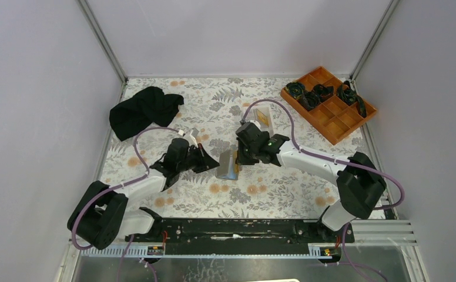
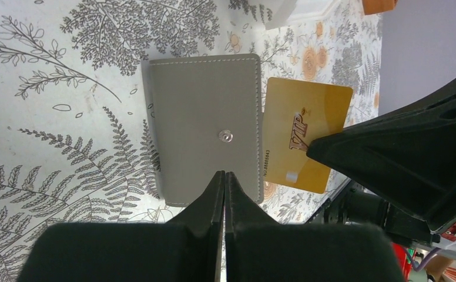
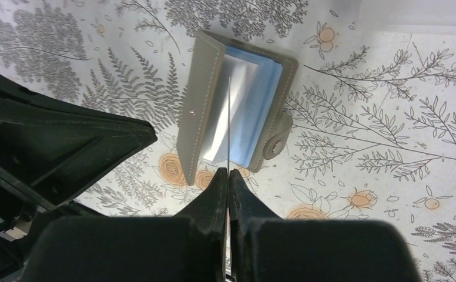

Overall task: Put the credit cards into the card holder
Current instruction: Open the card holder at the center of the board.

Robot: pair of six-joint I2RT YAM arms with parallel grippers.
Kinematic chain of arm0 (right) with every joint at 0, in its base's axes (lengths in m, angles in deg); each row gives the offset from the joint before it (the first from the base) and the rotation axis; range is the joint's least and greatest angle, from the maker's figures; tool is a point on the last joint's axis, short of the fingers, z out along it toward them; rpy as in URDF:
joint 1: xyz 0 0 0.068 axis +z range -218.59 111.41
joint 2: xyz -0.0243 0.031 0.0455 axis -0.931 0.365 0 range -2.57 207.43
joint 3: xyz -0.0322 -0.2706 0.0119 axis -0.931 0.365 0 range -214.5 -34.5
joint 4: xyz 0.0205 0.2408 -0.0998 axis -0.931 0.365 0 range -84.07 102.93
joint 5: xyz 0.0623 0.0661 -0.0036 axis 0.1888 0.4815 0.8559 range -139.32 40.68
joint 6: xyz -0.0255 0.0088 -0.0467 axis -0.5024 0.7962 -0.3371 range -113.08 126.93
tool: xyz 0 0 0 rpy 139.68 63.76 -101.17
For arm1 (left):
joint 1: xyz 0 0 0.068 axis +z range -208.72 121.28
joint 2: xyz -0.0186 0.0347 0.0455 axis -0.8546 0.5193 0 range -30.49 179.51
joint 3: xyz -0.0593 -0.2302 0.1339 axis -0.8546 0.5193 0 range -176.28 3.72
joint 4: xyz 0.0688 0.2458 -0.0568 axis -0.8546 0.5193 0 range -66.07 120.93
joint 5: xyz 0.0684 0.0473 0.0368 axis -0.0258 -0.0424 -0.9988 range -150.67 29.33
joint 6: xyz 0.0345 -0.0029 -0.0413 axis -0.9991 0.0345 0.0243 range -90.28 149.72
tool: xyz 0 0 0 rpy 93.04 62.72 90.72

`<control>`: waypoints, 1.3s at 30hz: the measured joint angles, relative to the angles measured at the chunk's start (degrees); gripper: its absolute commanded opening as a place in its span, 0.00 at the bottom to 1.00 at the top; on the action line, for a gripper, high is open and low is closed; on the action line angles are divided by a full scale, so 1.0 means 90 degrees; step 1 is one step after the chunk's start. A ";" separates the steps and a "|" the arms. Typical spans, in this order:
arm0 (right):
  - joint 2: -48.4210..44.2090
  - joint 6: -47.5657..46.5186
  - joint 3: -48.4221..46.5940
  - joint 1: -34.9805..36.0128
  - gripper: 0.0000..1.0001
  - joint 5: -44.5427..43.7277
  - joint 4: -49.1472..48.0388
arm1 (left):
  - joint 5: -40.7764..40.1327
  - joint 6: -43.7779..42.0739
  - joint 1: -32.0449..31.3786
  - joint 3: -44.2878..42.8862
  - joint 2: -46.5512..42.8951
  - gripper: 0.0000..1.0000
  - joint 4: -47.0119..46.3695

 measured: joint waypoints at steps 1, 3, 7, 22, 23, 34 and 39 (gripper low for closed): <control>0.0041 0.0019 0.0000 0.0019 0.00 -0.0051 0.0015 | -0.0007 -0.0007 -0.0019 0.0000 0.0046 0.00 0.0000; 0.0121 0.0053 0.0000 0.0036 0.00 -0.0100 0.0063 | -0.0029 -0.0015 -0.0063 0.0000 0.0172 0.00 -0.0002; 0.0287 0.0117 0.0000 0.0044 0.00 -0.0192 0.0124 | -0.0053 -0.0046 -0.0165 0.0000 0.0432 0.00 -0.0002; 0.0597 0.0219 0.0000 0.0049 0.00 -0.0396 0.0107 | -0.0104 -0.0129 -0.0408 -0.0002 0.0930 0.00 -0.0007; 0.0597 0.0236 0.0000 0.0049 0.00 -0.0396 0.0095 | -0.0109 -0.0129 -0.0418 -0.0002 0.0942 0.00 -0.0007; 0.0597 0.0359 0.0002 0.0049 0.00 -0.0391 0.0058 | -0.0148 -0.0136 -0.0442 -0.0005 0.0962 0.00 -0.0007; 0.0597 0.0474 0.0051 0.0049 0.00 -0.0384 -0.0083 | -0.0155 -0.0180 -0.0442 -0.0005 0.0962 0.00 -0.0005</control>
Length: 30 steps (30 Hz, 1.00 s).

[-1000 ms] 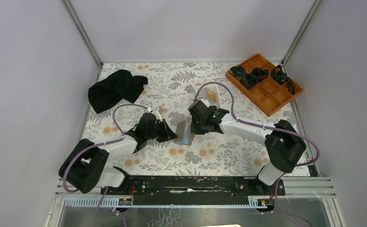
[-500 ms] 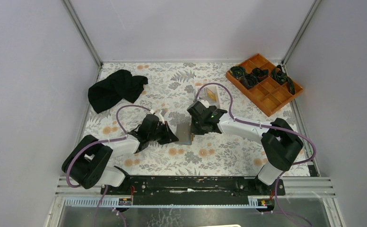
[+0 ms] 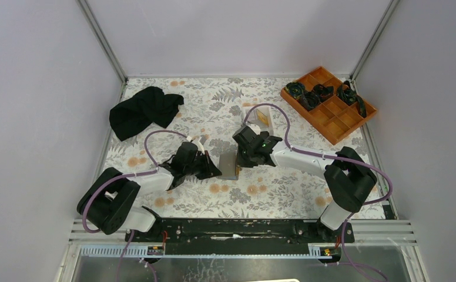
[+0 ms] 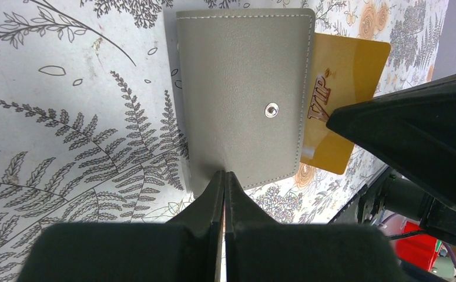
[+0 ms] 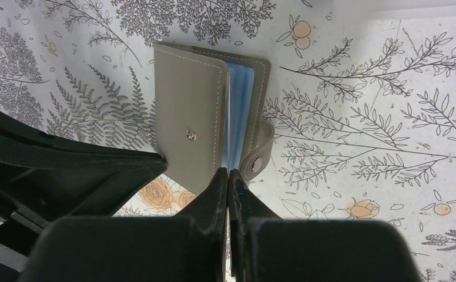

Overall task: Put the credit cards into the card holder
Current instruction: Open the card holder at the center of the board.

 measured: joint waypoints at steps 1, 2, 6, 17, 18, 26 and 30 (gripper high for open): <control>0.0000 0.0022 0.0024 0.0000 0.00 0.0000 -0.0024 | -0.0007 -0.0010 0.0000 0.0000 0.0000 0.00 0.0002; 0.0000 0.0046 0.0061 0.0000 0.00 0.0002 -0.0056 | -0.0017 -0.0024 0.0000 0.0000 0.0000 0.00 0.0007; 0.0046 0.0131 0.0158 -0.0002 0.00 0.0007 -0.0141 | -0.0066 -0.0068 -0.0002 0.0000 -0.0002 0.00 0.0039; 0.0051 0.0158 0.0168 -0.0007 0.00 -0.0007 -0.0141 | -0.0282 -0.0197 -0.0029 -0.0061 -0.0095 0.00 0.0335; 0.0051 0.0158 0.0168 -0.0007 0.00 -0.0010 -0.0134 | -0.0287 -0.0206 -0.0029 -0.0066 -0.0095 0.00 0.0342; 0.0051 0.0153 0.0168 -0.0007 0.00 -0.0036 -0.0124 | -0.0325 -0.0233 -0.0029 -0.0129 -0.0066 0.00 0.0437; 0.0051 0.0143 0.0168 -0.0012 0.00 -0.0049 -0.0112 | -0.0345 -0.0238 -0.0029 -0.0185 -0.0049 0.00 0.0522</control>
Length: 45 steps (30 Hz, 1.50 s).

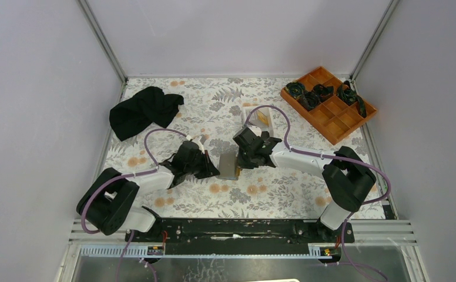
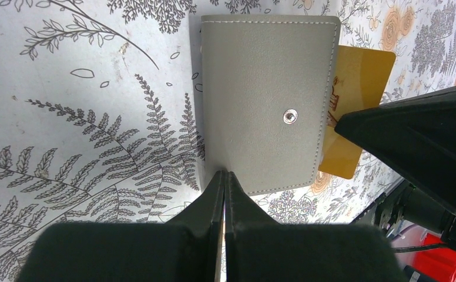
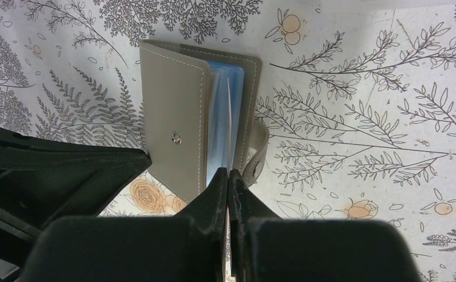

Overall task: Put the credit cards into the card holder
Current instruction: Open the card holder at the center of the board.

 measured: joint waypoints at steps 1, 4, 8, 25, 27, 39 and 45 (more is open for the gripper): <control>0.0000 -0.0005 0.0000 -0.0002 0.00 0.0000 0.0002 | -0.0002 0.0000 0.0000 -0.0007 0.0010 0.00 0.0007; 0.0000 -0.0007 0.0000 -0.0017 0.00 -0.0002 0.0005 | -0.0002 0.0000 0.0000 -0.0012 0.0036 0.00 0.0007; -0.0007 -0.0010 0.0012 -0.0027 0.00 0.0000 0.0000 | -0.0005 0.0000 0.0000 -0.0034 0.0068 0.00 0.0019; -0.0199 -0.0002 0.0512 -0.0177 0.00 0.0080 -0.0442 | -0.0039 0.0080 0.0000 -0.0039 0.0294 0.00 -0.0189; -0.0233 -0.0010 0.0634 -0.0206 0.00 0.0170 -0.0651 | -0.0029 0.0080 0.0000 -0.0049 0.0338 0.00 -0.0221; -0.0100 -0.0092 0.1367 -0.0362 0.00 0.0913 -0.2159 | 0.0046 0.0080 0.0002 -0.0141 0.0486 0.00 -0.0245; 0.0024 -0.0185 0.1462 -0.0374 0.00 0.1122 -0.2623 | 0.0015 0.0080 0.0002 -0.0153 0.0461 0.00 -0.0199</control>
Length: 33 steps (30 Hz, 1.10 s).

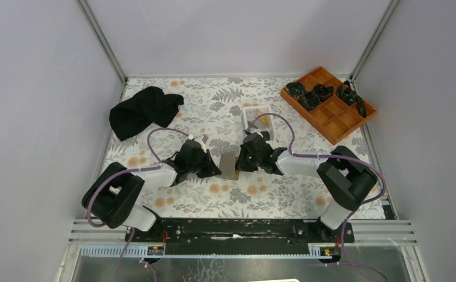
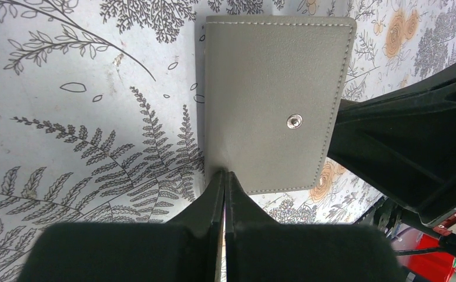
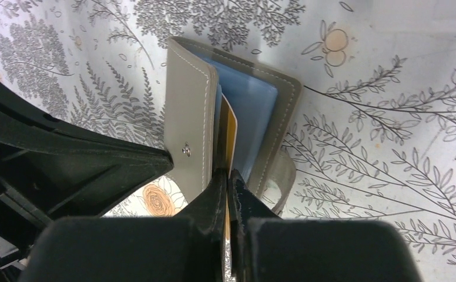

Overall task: Put the credit cards into the card holder
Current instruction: Open the card holder at the center of the board.

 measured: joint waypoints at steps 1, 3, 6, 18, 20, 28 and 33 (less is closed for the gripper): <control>0.0000 -0.0015 0.0002 0.0000 0.00 0.0012 -0.0029 | -0.0039 0.0000 -0.0002 -0.0010 -0.0024 0.00 0.0051; 0.0002 -0.0046 0.0000 0.0000 0.00 0.0075 -0.0109 | -0.0202 -0.0002 -0.0002 -0.0034 -0.0119 0.01 0.0221; 0.0005 -0.0095 0.0000 0.0000 0.00 0.0117 -0.0168 | -0.0670 -0.0019 -0.0019 -0.0039 -0.0418 0.05 0.0631; 0.0005 -0.0255 -0.0095 -0.0005 0.00 0.0175 -0.0160 | -0.1702 0.0039 -0.0012 0.0022 -0.0680 0.00 0.1168; 0.0005 -0.0294 -0.0160 -0.0005 0.00 0.0172 -0.0100 | -0.1596 0.0066 -0.0010 0.0010 -0.0554 0.00 0.0986; 0.0005 -0.0546 -0.0532 -0.0005 0.00 0.0119 0.0342 | -0.1100 0.0100 -0.0007 0.0005 -0.0216 0.00 0.0408; 0.0005 -0.0695 -0.0748 -0.0005 0.00 0.0092 0.0561 | -0.0743 0.0121 -0.0007 0.0005 -0.0044 0.00 0.0124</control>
